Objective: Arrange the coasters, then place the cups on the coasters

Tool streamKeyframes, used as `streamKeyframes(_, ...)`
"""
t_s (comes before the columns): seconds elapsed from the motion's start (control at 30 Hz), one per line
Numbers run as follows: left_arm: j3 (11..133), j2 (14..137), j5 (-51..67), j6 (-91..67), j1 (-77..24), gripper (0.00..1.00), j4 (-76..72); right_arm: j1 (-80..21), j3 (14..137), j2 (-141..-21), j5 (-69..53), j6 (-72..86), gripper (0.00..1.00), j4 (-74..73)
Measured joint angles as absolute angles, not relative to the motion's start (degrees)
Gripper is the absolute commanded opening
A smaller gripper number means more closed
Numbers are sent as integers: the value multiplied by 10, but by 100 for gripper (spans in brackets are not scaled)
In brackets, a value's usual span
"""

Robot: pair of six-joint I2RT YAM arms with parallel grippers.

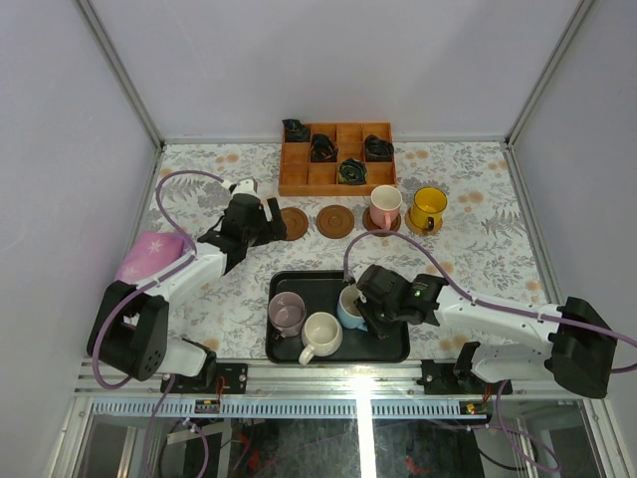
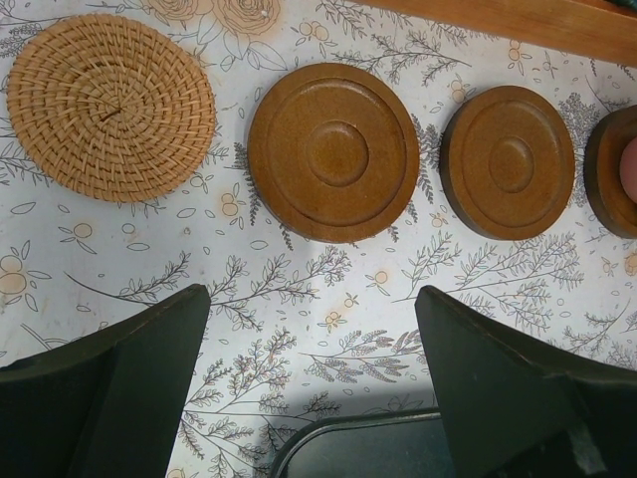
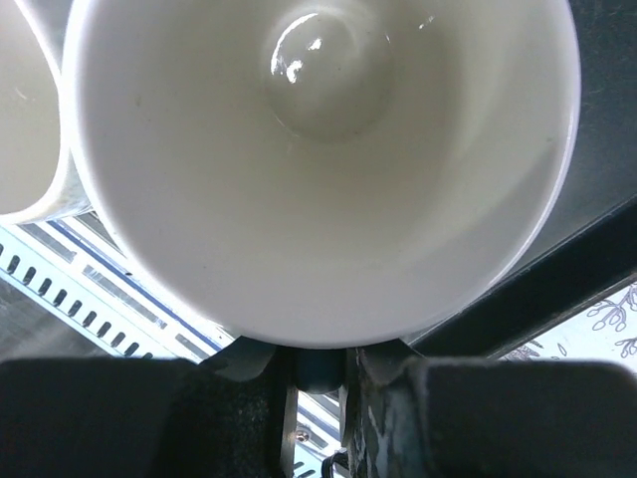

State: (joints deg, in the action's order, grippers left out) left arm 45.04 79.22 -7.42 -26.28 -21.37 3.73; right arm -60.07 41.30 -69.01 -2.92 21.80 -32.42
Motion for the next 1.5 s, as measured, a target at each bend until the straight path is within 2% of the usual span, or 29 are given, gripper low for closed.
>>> streamKeyframes(0.33, 450, 801, -74, -263, -214, 85, 37, -601, 444, -693, 37, 216, 0, -379)
streamKeyframes(0.7, 450, 806, -66, -262, -214, 86, 37, -601, 567, -727, 114, 225, 0, -432)
streamKeyframes(1.1, 450, 792, -67, -243, -214, 86, 41, -586, 827, -950, 223, 271, 0, -445)
streamKeyframes(1.5, 450, 722, -103, -202, -214, 88, 62, -492, 979, -1151, 233, 293, 0, -393)
